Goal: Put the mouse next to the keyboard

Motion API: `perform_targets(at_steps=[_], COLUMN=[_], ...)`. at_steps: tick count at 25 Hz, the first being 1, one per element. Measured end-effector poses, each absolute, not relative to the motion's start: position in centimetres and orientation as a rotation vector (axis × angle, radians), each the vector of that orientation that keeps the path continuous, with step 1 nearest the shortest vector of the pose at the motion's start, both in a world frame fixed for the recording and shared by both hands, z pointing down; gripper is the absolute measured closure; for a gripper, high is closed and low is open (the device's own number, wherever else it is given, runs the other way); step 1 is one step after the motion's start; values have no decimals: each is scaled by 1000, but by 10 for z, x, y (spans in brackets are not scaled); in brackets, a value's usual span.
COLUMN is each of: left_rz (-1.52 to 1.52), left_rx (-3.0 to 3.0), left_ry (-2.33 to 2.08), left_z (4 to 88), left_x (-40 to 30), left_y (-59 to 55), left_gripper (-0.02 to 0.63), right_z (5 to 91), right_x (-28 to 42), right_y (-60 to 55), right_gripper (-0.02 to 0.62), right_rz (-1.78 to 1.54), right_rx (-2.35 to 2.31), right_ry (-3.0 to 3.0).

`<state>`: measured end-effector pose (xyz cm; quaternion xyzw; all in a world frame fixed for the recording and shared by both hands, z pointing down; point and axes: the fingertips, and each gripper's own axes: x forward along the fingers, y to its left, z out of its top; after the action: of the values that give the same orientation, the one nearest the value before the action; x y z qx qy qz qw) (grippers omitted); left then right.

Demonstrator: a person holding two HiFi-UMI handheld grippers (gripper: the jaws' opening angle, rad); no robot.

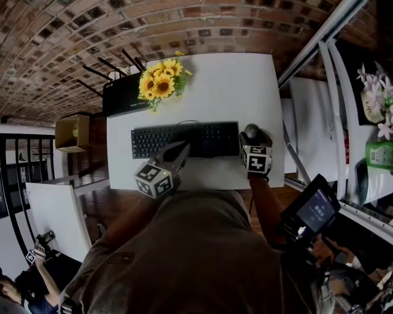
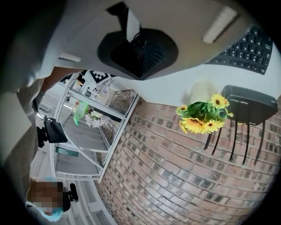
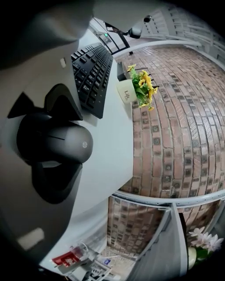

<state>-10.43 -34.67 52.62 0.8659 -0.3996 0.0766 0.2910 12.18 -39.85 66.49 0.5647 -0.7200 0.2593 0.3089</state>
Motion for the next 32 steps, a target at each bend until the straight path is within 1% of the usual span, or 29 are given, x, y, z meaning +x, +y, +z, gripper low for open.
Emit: perform_targets(at_steps=[7,9,11,19,22,23,26,32], left_rz=[207,212,216,210,194,190,180,128], left_rx=[2301,2292,2283,2224,2208,2208,2231,2287], left_ry=[-1054,-1055,-1062,-1141,-1146,-1142,-1128,-1118], left_z=[527,527,527,536,539,539,536,526], left_x=[-98,-98,-98,-92,-91,-91,-93,-115], left_y=[-345,-345,-343,-327,-315,-310,-295,-257], left_gripper=[611,611,611,611,611,611,611,611], right_z=[667,666,662,632,618,613,603,578], right_x=[119,118,117,106,97,94,83,53], right_y=[-398,-397,-396,-380,-364,-356,-332,-275], right_gripper=[261,231,216,216,234,252,279,328], right_rz=[677,680,669,588,551,544,530,499], right_rx=[1460,1449,1440,1374,1350,1352,1360,1403], right_ry=[-1913,-1919,-1936,-2072,-2121,-2133,-2158,-2193])
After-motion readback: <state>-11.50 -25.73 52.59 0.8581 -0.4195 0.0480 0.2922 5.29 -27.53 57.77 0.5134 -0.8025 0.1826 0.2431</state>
